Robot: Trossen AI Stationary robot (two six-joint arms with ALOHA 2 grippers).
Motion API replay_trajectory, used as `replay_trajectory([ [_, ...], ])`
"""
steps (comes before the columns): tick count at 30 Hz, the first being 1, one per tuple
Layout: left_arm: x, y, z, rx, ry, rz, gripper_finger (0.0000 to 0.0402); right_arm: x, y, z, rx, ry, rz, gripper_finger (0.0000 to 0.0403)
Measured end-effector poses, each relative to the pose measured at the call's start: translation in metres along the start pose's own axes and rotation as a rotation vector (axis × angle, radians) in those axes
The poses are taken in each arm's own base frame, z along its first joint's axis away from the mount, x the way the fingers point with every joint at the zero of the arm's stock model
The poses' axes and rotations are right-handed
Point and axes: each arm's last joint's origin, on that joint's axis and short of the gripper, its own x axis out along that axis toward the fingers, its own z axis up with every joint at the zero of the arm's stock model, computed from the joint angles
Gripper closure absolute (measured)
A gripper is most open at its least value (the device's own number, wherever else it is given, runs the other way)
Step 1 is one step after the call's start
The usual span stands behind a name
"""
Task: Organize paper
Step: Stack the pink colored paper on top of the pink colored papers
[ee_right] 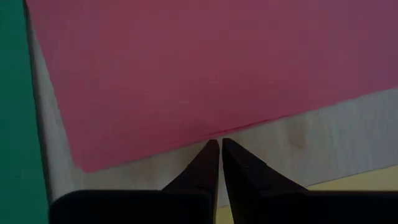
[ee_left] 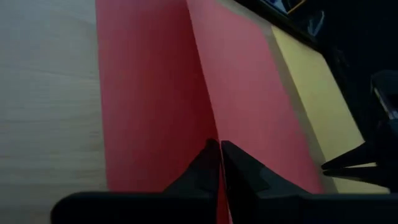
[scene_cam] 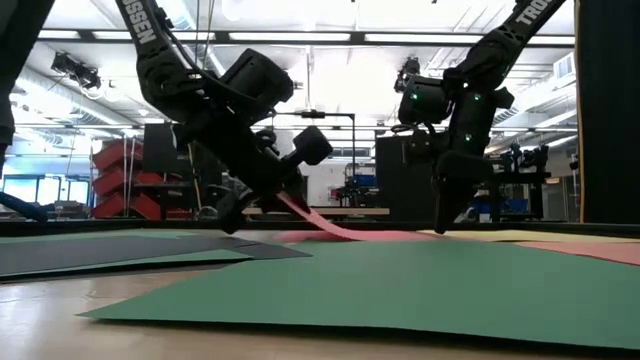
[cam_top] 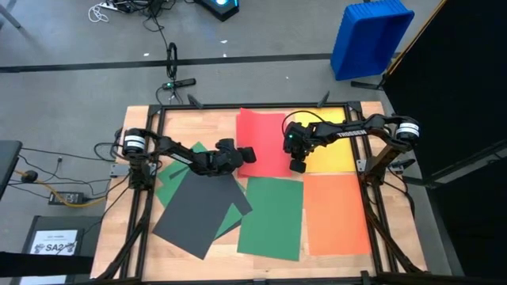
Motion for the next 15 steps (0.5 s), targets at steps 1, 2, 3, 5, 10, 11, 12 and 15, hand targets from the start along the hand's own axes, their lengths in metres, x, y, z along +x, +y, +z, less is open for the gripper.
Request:
replay_trajectory([
  [1, 0.0000, 0.0001, 0.0000, 0.004, 0.000, 0.001, 0.0402, 0.0000, 0.0002, 0.0000, 0.000, 0.000, 0.005, 0.0403],
  [2, 0.0001, 0.0003, -0.0002, 0.009, 0.001, 0.002, 0.0402, 0.0000, 0.0002, -0.0001, 0.001, 0.000, 0.007, 0.0403],
  [3, 0.0002, 0.0007, -0.0002, 0.014, 0.001, 0.005, 0.0402, 0.0000, 0.0002, 0.0000, 0.001, 0.000, 0.008, 0.0403],
  [5, 0.0003, 0.0002, 0.0001, 0.011, -0.005, 0.002, 0.0402, 0.0000, 0.0003, 0.0000, 0.001, 0.000, 0.009, 0.0403],
  [10, 0.0002, 0.0005, 0.0007, 0.001, -0.030, 0.011, 0.0402, 0.0000, 0.0003, 0.0000, 0.002, -0.001, 0.012, 0.0403],
  [11, 0.0002, 0.0004, 0.0008, -0.001, -0.035, 0.011, 0.0402, 0.0000, 0.0003, 0.0000, 0.002, -0.001, 0.012, 0.0403],
  [12, -0.0001, 0.0003, 0.0007, -0.003, -0.042, 0.012, 0.0402, 0.0000, 0.0003, 0.0000, 0.002, -0.001, 0.012, 0.0403],
  [15, -0.0002, 0.0005, 0.0011, -0.008, -0.057, 0.017, 0.0402, 0.0000, 0.0004, 0.0000, 0.008, -0.001, 0.014, 0.0403],
])
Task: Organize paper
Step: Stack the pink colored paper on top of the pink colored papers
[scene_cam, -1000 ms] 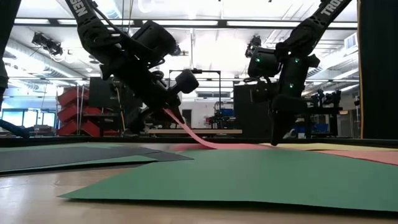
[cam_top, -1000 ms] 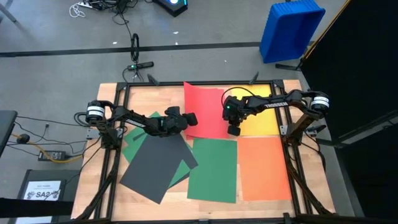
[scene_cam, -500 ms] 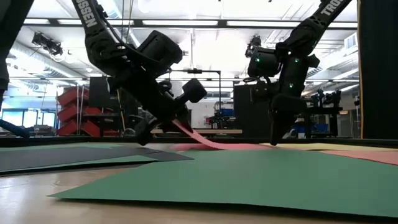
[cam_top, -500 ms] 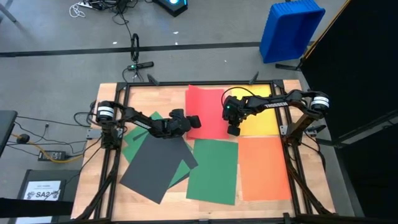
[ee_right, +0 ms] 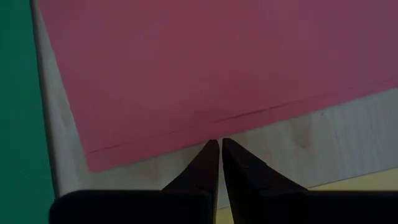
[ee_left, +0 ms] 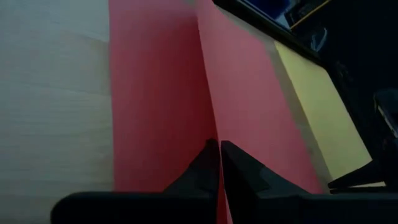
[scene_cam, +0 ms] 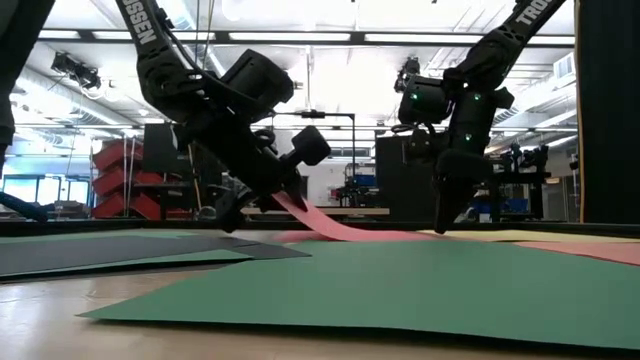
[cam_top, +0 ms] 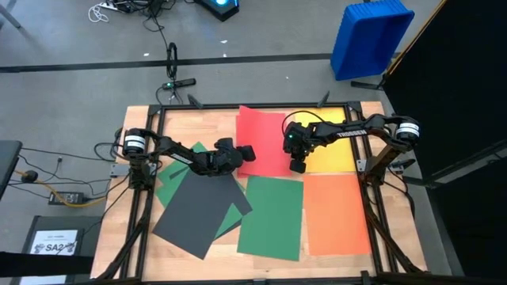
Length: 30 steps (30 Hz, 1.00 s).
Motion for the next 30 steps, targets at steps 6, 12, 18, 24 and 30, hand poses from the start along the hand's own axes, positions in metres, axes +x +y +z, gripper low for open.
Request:
replay_trajectory([
  [6, -0.002, -0.001, -0.002, -0.020, -0.009, 0.000, 0.0402, 0.000, 0.000, 0.000, 0.001, -0.001, 0.005, 0.0403],
  [12, -0.004, -0.001, -0.004, -0.031, -0.008, -0.002, 0.0402, 0.000, 0.000, 0.000, 0.001, -0.001, 0.005, 0.0403],
  [18, -0.004, -0.001, -0.005, -0.029, -0.009, 0.003, 0.0402, 0.000, 0.000, 0.000, 0.005, -0.002, 0.005, 0.0403],
  [24, 0.007, -0.010, -0.012, -0.014, -0.009, 0.001, 0.0402, 0.000, 0.000, 0.000, 0.011, -0.004, 0.007, 0.0403],
  [30, 0.009, -0.014, -0.017, 0.010, -0.003, 0.009, 0.0402, 0.000, 0.000, 0.000, 0.020, 0.000, 0.012, 0.0403],
])
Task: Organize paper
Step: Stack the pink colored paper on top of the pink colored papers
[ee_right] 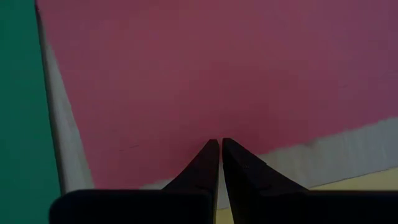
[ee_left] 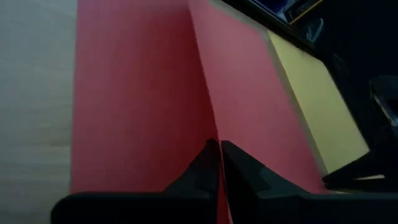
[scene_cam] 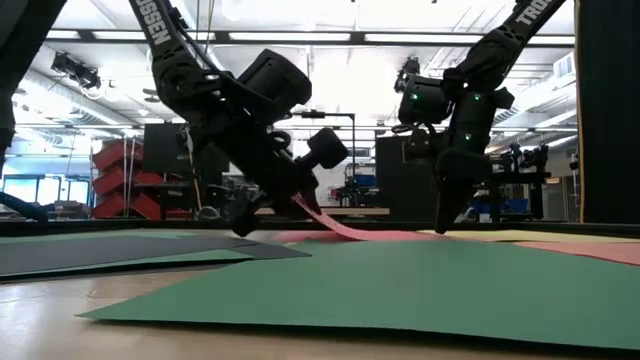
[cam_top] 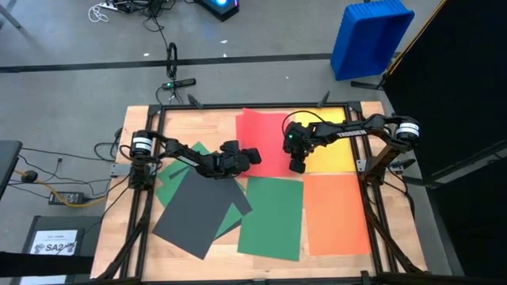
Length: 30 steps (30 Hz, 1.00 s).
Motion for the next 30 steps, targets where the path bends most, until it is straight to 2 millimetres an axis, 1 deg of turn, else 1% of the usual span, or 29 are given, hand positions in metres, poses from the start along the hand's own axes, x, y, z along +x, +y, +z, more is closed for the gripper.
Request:
replay_trajectory([
  [6, -0.0013, 0.0069, -0.0001, 0.029, -0.005, 0.031, 0.0402, 0.0000, -0.0001, -0.0003, 0.001, 0.002, 0.003, 0.0403],
  [16, -0.0056, 0.0044, 0.0044, 0.033, -0.007, 0.011, 0.0402, 0.0000, -0.0003, -0.0003, 0.002, 0.002, 0.003, 0.0403],
  [30, -0.0066, 0.0081, 0.0048, 0.044, -0.022, 0.028, 0.0402, 0.0000, -0.0006, 0.0027, 0.005, -0.029, 0.000, 0.0403],
])
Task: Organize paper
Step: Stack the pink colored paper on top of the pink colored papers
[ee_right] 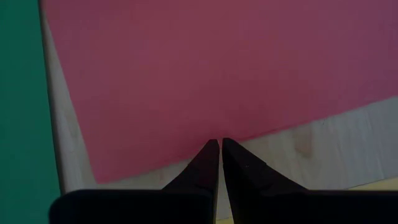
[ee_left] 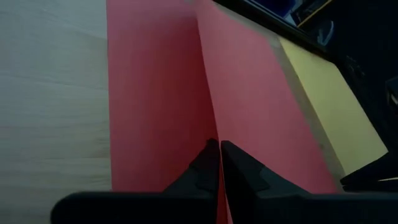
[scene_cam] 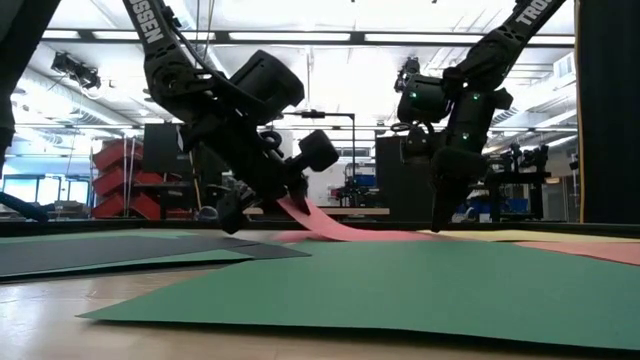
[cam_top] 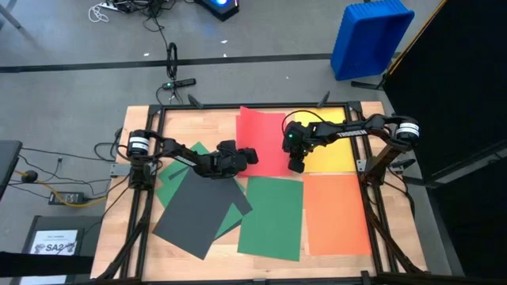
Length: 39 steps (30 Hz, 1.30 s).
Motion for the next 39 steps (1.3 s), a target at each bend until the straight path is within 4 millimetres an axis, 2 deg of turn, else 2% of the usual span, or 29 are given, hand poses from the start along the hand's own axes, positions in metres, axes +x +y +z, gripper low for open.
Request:
replay_trajectory([
  [27, 0.000, -0.001, -0.001, 0.046, 0.042, -0.021, 0.0402, 0.000, 0.004, 0.008, -0.008, -0.081, 0.048, 0.0403],
  [35, 0.000, -0.001, -0.001, 0.046, 0.050, -0.024, 0.0402, 0.034, 0.004, 0.006, 0.014, -0.007, 0.084, 0.0403],
  [39, 0.000, -0.001, -0.001, 0.046, 0.050, -0.024, 0.0402, 0.039, 0.003, 0.005, 0.018, 0.005, 0.096, 0.0403],
])
